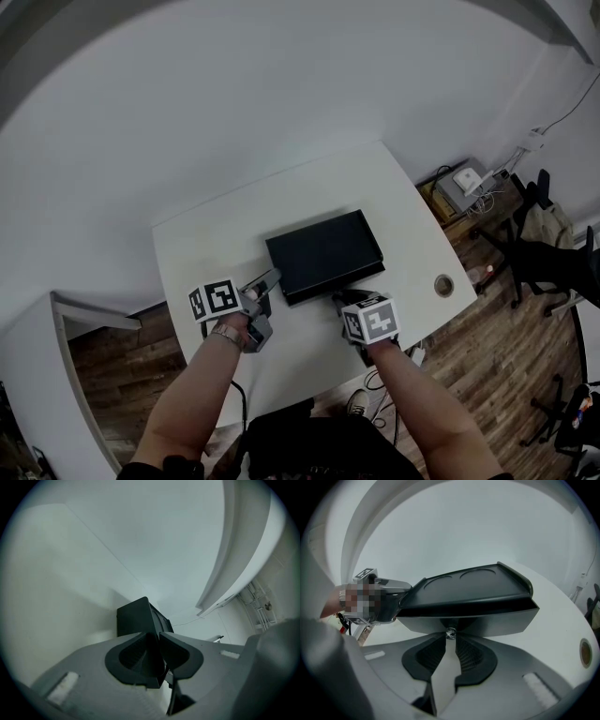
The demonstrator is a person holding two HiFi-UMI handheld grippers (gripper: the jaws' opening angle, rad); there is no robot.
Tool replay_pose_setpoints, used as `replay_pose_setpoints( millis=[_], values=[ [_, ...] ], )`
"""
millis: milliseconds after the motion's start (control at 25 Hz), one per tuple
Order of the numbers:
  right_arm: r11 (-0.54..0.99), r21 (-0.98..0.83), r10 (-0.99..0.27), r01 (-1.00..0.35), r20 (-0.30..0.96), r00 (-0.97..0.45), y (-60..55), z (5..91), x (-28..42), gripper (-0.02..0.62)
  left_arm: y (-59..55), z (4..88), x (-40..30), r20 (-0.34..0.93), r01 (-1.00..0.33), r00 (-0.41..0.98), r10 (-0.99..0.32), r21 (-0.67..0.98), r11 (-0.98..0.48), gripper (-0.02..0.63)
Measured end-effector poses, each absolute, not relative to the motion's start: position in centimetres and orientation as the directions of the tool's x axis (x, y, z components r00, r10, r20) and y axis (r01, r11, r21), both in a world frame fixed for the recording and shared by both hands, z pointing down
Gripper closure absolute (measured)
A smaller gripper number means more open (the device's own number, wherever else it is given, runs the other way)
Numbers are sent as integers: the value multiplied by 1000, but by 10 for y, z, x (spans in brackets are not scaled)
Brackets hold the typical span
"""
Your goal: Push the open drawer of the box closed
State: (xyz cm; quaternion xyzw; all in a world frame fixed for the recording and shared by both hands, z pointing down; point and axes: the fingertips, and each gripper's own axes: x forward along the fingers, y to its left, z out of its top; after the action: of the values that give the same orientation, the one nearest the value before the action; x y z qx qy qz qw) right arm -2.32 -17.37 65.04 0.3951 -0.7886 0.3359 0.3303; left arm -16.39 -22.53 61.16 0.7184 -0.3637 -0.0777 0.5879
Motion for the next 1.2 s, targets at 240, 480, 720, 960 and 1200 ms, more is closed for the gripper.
replay_pose_setpoints(
  millis=[240,480,720,960,1200],
  values=[
    [470,-263,-397,-843,790,-467,-180,651,-26,526,-225,612,-164,314,-430,721,-617,902,-44,509],
    [473,-255,-398,-843,792,-462,-185,650,-27,525,-225,612,-164,311,-427,721,-619,903,-44,509],
    [473,-256,-397,-843,793,-463,-190,651,-29,526,-225,612,-164,306,-421,722,-620,906,-43,509],
    [470,-252,-397,-846,795,-458,-191,651,-30,526,-225,611,-164,302,-416,724,-620,908,-44,508],
    [468,-246,-401,-849,797,-452,-195,651,-29,526,-225,611,-164,299,-412,723,-623,910,-42,508]
  ],
)
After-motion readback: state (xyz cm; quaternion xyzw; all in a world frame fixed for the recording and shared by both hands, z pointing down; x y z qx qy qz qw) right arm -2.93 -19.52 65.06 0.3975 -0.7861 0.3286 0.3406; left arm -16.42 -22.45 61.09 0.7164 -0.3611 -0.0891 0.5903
